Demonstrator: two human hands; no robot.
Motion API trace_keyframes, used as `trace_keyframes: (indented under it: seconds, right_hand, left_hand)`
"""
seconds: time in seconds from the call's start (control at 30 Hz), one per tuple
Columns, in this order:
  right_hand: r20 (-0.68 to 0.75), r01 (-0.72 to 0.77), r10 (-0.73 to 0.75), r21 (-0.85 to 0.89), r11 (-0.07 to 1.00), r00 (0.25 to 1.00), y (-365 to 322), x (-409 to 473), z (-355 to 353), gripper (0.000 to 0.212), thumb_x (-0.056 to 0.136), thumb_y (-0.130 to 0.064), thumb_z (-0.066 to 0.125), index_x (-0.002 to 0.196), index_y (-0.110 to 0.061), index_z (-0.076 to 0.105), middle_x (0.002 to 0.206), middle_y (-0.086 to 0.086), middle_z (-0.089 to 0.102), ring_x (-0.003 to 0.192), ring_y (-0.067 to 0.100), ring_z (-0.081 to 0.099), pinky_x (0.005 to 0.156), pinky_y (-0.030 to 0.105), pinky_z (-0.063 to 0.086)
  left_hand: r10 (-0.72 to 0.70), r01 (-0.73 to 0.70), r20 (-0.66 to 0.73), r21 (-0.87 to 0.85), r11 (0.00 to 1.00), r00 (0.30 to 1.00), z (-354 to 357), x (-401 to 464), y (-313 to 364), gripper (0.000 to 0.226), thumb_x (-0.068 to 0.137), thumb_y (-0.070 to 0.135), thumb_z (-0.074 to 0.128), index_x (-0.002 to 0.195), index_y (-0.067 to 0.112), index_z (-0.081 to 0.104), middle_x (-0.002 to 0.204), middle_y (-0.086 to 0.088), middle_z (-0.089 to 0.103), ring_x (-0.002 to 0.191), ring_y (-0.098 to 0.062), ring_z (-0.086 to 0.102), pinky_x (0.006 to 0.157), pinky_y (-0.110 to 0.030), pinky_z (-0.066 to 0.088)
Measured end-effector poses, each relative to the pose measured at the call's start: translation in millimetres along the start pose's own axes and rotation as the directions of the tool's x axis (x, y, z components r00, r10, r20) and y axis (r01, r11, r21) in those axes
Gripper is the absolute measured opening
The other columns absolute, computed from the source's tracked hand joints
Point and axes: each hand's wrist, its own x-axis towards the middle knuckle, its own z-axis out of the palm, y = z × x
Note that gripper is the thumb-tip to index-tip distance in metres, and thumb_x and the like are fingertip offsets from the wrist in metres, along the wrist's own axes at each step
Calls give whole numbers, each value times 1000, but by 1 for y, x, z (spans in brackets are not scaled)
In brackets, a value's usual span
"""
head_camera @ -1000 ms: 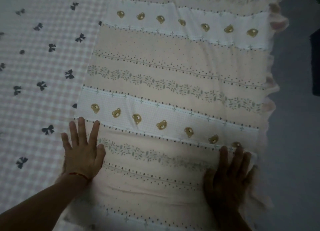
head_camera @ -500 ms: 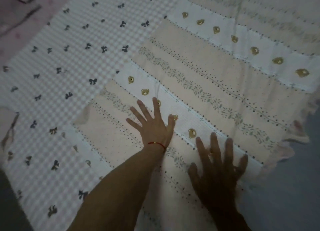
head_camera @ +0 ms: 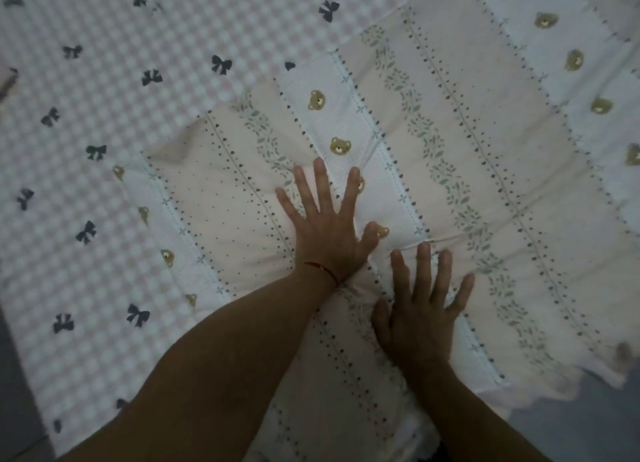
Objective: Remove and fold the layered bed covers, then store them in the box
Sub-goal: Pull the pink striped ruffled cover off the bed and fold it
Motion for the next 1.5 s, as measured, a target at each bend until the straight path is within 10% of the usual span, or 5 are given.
trace_keyframes:
  seconds: [0.67, 0.93, 1.1, 1.4, 1.5]
  right_hand:
    - [42, 116, -124, 149, 982, 991, 10, -4, -7, 77, 95, -44, 36, 162, -17, 11, 168, 21, 1, 154, 46, -1, 114, 75, 8]
    - [87, 198, -210, 131, 971, 974, 19, -10, -26, 85, 96, -50, 35, 162, -13, -3, 166, 25, -7, 153, 47, -6, 112, 76, 5]
    - [117, 733, -729, 6, 680, 675, 60, -57, -22, 74, 100, -50, 40, 162, -20, 12, 170, 11, 1, 156, 39, 1, 114, 76, 8]
    - [176, 697, -703, 105, 709, 689, 25, -28, -43, 71, 99, -52, 26, 162, -32, -1, 169, 2, -12, 155, 31, -17, 118, 70, -4]
    - [294, 672, -691, 181, 718, 660, 26, -8, -37, 65, 103, -56, 15, 159, -39, -13, 166, -6, -25, 151, 23, -30, 117, 64, -17]
  left_hand:
    - [-353, 354, -13, 13, 935, 935, -34, -40, 18, 64, 99, 62, 20, 159, 41, 8, 168, -11, -2, 153, -39, -8, 114, -72, 1]
    - [-791, 792, 148, -278, 543, 594, -41, -233, -32, 69, 102, 56, 27, 159, 19, 14, 145, -23, 42, 124, -41, 45, 101, -56, 44]
    - [-827, 804, 380, -578, 136, 413, -50, -258, -24, 73, 89, 67, 56, 141, 19, 39, 129, -5, 60, 103, -25, 59, 88, -36, 51]
    - [-613, 711, 642, -680, -178, 460, -87, -232, -79, 84, 59, 77, 77, 116, 16, 65, 103, -8, 75, 94, -31, 73, 81, -45, 60]
    - [-561, 578, 627, -761, -294, 540, -101, -221, -76, 62, 76, 45, 83, 125, 18, 54, 110, -13, 74, 98, -36, 71, 88, -52, 58]
